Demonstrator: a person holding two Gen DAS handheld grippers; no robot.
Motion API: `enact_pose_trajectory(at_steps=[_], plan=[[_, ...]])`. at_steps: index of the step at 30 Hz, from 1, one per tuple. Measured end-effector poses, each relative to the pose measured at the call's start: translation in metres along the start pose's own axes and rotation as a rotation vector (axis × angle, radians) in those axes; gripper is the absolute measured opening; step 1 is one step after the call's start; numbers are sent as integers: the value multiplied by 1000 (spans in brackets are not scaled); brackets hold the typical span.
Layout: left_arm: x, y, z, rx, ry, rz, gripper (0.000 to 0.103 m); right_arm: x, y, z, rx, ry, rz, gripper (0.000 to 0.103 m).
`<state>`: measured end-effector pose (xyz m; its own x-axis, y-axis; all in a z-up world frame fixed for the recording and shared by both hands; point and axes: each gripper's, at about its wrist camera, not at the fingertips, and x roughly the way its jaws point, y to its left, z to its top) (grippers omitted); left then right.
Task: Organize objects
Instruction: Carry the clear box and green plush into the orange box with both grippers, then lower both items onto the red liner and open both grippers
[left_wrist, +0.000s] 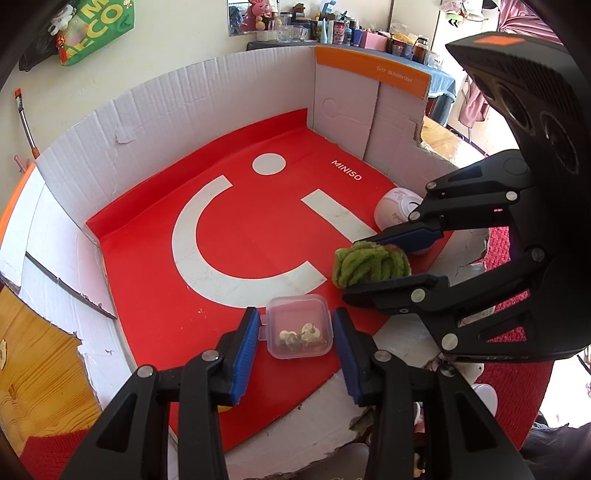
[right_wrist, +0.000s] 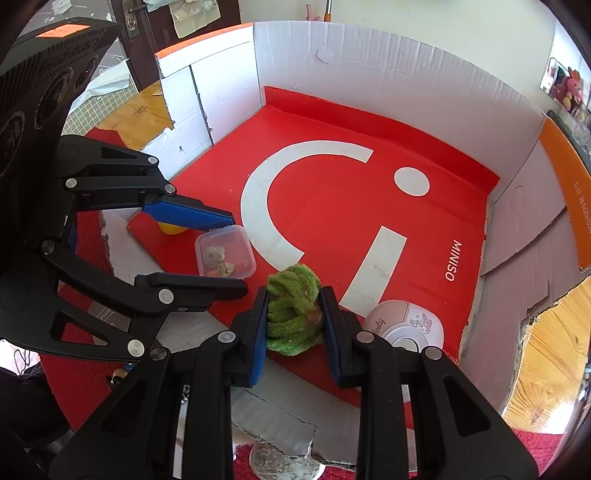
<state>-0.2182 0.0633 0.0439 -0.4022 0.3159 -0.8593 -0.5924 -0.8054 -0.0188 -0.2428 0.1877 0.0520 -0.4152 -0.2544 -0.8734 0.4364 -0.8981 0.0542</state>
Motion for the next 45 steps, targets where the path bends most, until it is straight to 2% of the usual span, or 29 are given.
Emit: enact_pose_trajectory(at_steps=[25, 26, 29, 45], plan=[[-3, 0, 1, -4, -3, -7, 44, -1, -2, -3, -22, 1, -23, 29], [-4, 0, 1, -4, -4, -8, 47, -1, -2, -3, -24, 1, -25, 29], [-6, -1, 2, -4, -14, -9, 51, -1, -3, -2, -25, 0, -29, 29], [-23, -4, 1, -34, -58, -18, 51, -21, 2, -6, -24, -25, -40, 29]])
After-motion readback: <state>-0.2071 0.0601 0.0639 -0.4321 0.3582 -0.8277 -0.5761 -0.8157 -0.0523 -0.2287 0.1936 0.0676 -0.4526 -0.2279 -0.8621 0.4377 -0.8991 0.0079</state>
